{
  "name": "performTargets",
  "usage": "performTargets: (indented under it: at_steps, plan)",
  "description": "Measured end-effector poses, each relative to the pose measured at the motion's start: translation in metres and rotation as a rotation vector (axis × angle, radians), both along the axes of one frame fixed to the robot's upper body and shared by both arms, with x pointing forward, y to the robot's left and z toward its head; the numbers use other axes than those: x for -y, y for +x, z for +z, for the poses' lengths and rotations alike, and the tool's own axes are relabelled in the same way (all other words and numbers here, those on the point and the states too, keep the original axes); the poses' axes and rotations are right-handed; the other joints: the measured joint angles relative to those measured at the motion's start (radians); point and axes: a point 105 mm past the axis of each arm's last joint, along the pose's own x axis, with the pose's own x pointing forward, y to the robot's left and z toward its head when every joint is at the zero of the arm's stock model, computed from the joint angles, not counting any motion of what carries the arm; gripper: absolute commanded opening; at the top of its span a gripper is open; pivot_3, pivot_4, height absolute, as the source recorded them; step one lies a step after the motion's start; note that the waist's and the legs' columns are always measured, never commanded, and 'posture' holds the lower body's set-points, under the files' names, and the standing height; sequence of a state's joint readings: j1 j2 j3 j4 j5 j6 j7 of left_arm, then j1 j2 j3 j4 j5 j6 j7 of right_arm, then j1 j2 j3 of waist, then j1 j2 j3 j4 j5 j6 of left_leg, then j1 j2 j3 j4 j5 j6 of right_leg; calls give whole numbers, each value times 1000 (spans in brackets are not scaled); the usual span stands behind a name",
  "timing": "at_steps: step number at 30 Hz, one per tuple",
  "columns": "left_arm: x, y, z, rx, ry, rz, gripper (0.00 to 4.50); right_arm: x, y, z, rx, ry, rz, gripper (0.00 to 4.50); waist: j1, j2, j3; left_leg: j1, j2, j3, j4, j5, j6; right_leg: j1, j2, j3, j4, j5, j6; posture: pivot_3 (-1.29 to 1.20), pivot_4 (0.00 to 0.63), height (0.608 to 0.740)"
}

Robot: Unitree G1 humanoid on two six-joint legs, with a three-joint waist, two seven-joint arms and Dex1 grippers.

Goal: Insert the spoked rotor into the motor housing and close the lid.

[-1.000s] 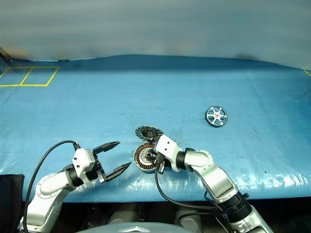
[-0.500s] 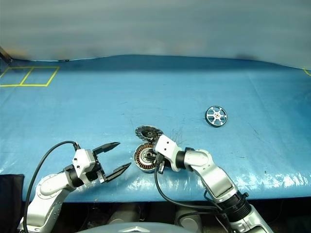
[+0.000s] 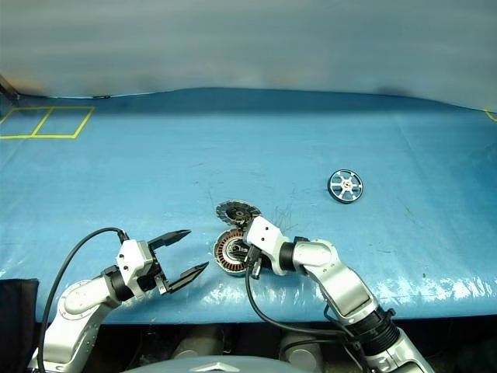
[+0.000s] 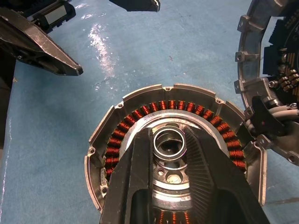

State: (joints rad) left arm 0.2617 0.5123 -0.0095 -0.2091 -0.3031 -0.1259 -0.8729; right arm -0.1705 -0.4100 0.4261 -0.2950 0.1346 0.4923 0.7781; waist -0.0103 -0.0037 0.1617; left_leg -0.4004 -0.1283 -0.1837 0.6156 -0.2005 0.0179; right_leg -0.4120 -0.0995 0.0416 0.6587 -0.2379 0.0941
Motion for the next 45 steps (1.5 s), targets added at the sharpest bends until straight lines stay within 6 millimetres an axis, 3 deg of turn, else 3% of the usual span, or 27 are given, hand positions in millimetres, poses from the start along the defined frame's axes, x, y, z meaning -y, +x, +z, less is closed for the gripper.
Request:
performTargets:
  at_steps: [14, 19, 35, 38, 43, 45]
  plan:
    - [0, 0, -2, 3, 7, 5, 4500, 2, 1, -1, 2, -8, -7, 655, 0, 0, 0, 0, 0, 0, 0, 0, 0, 0, 0, 0, 0, 0, 0, 0, 150, 740]
    - [1, 0, -2, 4, 3, 5, 4500, 3, 1, -1, -1, -7, -4, 2239, 0, 0, 0, 0, 0, 0, 0, 0, 0, 0, 0, 0, 0, 0, 0, 0, 150, 740]
    - [1, 0, -3, 4, -1, 7, 4500, 0, 1, 6, -18, 54, -13, 2239, 0, 0, 0, 0, 0, 0, 0, 0, 0, 0, 0, 0, 0, 0, 0, 0, 150, 740]
    - [1, 0, -3, 3, -2, 6, 4500, -1, 3, 7, -16, 69, -24, 1649, 0, 0, 0, 0, 0, 0, 0, 0, 0, 0, 1, 0, 0, 0, 0, 0, 150, 740]
    - [3, -1, -4, 0, -3, 1, 4500, 2, 6, 8, -10, 68, -50, 42, 0, 0, 0, 0, 0, 0, 0, 0, 0, 0, 1, 0, 0, 0, 0, 0, 150, 740]
    - [3, -1, -4, 0, -3, 1, 4500, 3, 6, 7, -16, 63, -52, 42, 0, 0, 0, 0, 1, 0, 0, 0, 0, 0, 1, 0, 0, 0, 0, 0, 150, 740]
